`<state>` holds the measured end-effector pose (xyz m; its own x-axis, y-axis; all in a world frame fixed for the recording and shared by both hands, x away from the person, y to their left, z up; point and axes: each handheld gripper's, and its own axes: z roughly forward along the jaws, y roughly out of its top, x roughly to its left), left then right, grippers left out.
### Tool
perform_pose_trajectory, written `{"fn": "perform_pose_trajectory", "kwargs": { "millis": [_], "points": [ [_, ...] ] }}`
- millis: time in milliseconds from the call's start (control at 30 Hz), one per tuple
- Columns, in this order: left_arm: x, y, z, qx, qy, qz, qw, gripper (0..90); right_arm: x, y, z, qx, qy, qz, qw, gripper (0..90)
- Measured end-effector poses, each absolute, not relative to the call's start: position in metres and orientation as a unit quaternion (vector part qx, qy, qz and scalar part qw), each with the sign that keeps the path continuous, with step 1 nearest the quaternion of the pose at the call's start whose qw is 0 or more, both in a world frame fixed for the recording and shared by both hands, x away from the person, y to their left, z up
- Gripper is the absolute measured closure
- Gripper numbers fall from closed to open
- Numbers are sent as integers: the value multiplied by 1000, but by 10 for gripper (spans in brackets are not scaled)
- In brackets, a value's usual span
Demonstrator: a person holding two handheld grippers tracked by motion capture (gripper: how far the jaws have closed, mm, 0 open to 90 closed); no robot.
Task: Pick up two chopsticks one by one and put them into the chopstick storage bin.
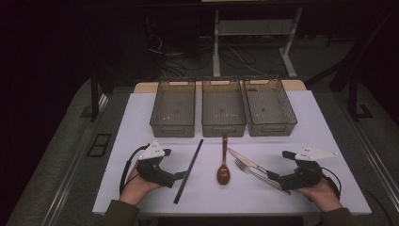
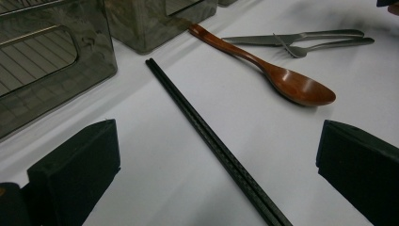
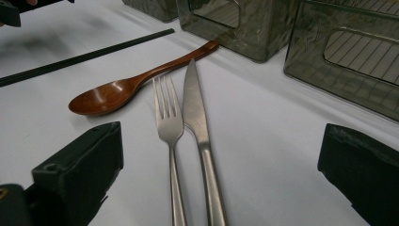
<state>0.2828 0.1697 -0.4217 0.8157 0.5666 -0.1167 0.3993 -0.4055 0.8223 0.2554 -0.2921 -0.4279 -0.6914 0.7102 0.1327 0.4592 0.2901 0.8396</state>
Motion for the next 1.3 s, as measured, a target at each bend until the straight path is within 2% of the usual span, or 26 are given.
{"fn": "perform_pose_trajectory", "kwargs": {
  "millis": [533,867,1300],
  "points": [
    [292,160,-421,833,292,96,459,19,255,-293,-428,371,788,472,136,2],
    [305,155,-421,829,300,106,460,106,256,-292,-429,375,788,470,135,2],
    [325,135,-425,825,320,123,449,267,256,-291,-430,375,788,469,136,2]
  ]
}}
